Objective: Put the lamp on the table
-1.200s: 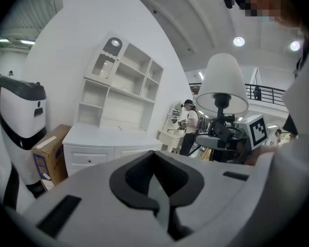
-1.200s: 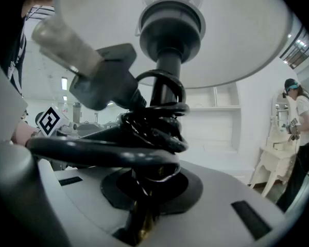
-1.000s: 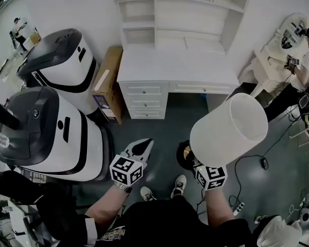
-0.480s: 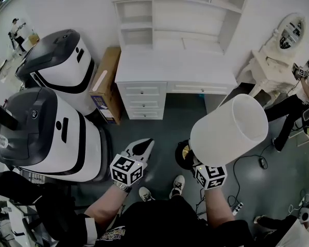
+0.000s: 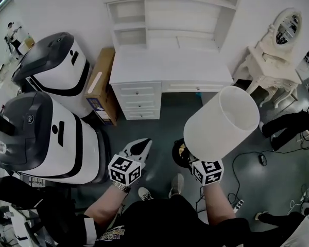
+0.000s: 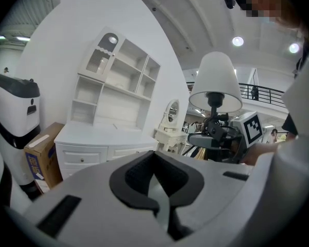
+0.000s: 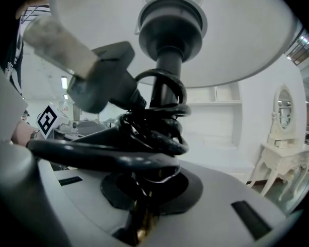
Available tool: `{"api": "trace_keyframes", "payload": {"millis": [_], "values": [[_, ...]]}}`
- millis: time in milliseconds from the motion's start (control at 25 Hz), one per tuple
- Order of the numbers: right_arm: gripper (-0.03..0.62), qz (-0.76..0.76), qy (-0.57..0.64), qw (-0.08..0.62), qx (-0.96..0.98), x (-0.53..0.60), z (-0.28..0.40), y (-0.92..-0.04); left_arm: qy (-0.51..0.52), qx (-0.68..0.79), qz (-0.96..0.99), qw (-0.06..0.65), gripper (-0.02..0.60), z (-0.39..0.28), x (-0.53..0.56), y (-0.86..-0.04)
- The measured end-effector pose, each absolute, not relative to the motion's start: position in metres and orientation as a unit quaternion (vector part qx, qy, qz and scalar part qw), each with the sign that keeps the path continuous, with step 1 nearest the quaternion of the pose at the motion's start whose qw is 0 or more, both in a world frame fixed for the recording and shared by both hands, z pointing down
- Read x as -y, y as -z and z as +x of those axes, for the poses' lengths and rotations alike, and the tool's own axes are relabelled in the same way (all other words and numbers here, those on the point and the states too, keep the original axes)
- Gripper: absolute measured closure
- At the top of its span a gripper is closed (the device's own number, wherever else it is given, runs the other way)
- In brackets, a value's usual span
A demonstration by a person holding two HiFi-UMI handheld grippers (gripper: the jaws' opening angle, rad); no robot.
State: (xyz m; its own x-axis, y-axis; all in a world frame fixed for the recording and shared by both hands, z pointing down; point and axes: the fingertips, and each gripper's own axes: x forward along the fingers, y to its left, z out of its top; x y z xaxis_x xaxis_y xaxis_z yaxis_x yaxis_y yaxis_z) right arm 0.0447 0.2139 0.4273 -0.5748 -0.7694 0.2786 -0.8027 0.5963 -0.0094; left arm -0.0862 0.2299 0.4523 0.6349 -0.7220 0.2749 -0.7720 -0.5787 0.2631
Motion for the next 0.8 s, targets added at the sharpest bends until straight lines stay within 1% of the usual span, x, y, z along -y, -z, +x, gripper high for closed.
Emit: {"api": "trace_keyframes", "payload": {"millis": [800], "values": [[0.530, 0.456, -0.088, 0.126, 0.876, -0.150, 0.111, -0.430, -0.078, 0.391, 0.899, 0.180, 0.581, -0.009, -0.159, -0.449]]}}
